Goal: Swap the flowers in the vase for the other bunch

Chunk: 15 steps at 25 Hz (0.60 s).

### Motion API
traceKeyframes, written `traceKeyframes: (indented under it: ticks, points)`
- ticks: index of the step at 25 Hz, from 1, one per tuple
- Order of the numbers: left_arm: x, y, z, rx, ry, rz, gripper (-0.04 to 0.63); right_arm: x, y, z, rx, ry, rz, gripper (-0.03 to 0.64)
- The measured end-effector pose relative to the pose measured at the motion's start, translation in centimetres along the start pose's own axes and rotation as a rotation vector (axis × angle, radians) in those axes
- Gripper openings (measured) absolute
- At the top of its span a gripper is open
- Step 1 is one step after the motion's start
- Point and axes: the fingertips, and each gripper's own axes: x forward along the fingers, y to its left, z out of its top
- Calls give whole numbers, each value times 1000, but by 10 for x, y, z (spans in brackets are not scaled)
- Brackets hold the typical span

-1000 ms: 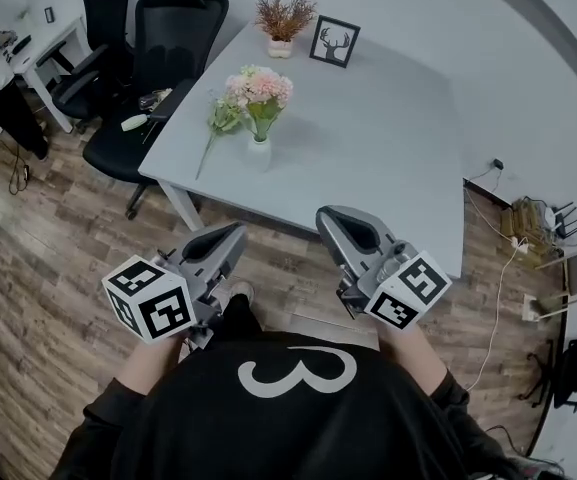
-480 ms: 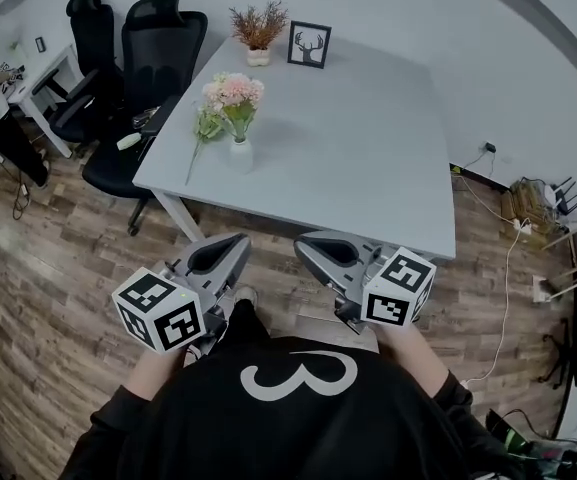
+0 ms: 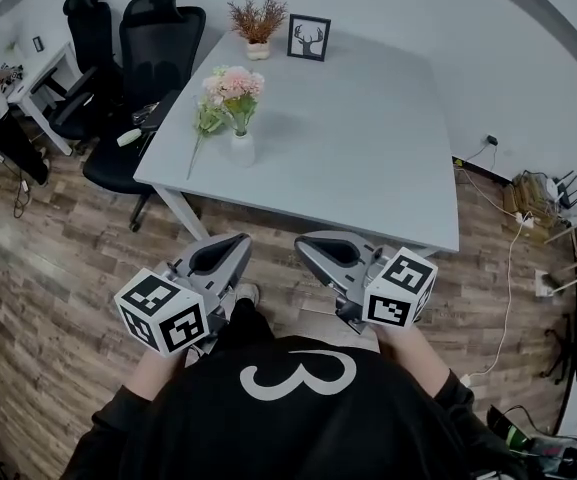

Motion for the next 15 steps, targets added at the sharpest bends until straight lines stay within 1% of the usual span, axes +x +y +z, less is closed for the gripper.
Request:
traceKeyframes:
  ticks: [6, 15]
  points:
    - [-3, 0, -2, -1, 6, 2, 11, 2, 4, -2, 6, 4, 10, 6]
    - [4, -4, -8, -12, 19, -9, 11, -5, 1, -6, 16, 6, -1, 6]
